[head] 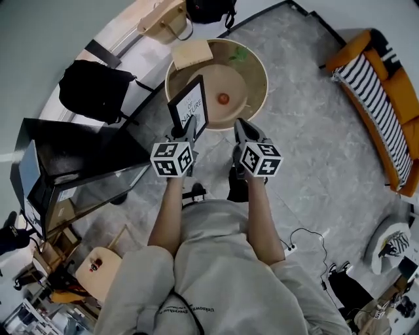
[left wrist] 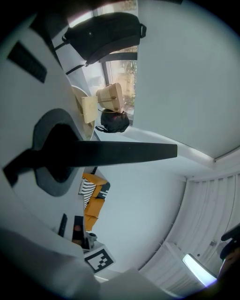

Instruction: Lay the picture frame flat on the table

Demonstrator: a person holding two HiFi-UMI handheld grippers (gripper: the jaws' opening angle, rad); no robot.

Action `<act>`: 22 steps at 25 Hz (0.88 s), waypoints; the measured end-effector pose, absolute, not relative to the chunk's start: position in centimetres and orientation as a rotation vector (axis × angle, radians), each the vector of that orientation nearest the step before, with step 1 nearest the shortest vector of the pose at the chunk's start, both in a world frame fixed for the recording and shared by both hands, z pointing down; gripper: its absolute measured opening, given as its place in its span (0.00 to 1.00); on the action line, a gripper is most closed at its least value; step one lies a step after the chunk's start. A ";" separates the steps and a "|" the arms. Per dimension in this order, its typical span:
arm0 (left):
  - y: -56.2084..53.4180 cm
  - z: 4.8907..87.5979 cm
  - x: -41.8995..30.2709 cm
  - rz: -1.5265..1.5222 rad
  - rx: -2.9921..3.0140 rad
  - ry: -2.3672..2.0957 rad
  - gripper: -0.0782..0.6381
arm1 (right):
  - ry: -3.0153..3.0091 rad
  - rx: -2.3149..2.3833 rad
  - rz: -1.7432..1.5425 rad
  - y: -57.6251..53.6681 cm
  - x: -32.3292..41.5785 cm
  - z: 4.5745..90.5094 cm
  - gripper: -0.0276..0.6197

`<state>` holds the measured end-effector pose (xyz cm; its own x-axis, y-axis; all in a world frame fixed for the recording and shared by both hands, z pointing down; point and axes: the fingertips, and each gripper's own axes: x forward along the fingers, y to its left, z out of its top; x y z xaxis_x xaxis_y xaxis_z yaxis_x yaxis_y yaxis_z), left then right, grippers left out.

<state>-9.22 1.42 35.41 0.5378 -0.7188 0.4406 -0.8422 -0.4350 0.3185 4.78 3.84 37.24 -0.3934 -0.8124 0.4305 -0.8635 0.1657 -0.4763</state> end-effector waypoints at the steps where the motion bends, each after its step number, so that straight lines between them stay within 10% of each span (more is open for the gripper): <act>1: 0.8 35.6 -8.2 0.336 2.272 -1.256 0.15 | -2.352 1.672 1.034 2.8 5.4 36.9 0.10; 22: -5.8 35.6 -2.0 0.329 2.114 -1.394 0.15 | -2.531 1.456 1.024 -9.4 13.8 37.4 0.10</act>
